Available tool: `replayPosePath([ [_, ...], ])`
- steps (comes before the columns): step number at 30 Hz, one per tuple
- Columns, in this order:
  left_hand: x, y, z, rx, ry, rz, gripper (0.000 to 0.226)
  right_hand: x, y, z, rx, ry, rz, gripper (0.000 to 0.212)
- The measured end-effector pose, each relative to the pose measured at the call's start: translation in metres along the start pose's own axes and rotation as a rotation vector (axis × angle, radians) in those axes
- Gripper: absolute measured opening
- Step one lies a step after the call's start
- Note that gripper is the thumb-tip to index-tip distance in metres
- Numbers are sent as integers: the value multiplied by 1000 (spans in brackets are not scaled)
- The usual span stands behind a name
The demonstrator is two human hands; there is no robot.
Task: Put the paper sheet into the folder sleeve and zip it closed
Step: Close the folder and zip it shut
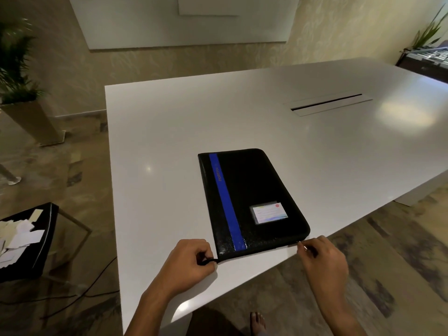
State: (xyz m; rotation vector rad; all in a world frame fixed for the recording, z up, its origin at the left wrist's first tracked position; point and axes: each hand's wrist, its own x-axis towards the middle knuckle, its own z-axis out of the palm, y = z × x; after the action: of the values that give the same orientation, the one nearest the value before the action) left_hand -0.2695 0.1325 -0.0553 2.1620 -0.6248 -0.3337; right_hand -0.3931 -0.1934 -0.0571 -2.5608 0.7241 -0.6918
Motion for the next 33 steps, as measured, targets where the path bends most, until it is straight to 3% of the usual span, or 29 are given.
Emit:
replayPosePath([
  [3,1,8,-4,48,-49,-54,10,9,13,-7,16,-1,-14,11],
  [5,6,14,-10,205,-112,-83,14,12,16,-7,47,-36,-67,13],
  [8,23,31,-14,477,-55,-63,46,20,23,-7,119,-64,-140,18],
  [12,66,79,14,558,124,213,56,29,39,-6,241,-112,-227,15],
  [17,111,125,87,469,-131,472,73,36,51,-3,340,-196,-296,13],
  [21,125,134,119,434,-143,518,61,50,59,-2,392,-224,-324,16],
  [25,129,126,129,444,-41,525,41,60,70,2,421,-258,-380,15],
  [33,126,109,147,526,158,627,42,86,90,9,380,-231,-494,18],
])
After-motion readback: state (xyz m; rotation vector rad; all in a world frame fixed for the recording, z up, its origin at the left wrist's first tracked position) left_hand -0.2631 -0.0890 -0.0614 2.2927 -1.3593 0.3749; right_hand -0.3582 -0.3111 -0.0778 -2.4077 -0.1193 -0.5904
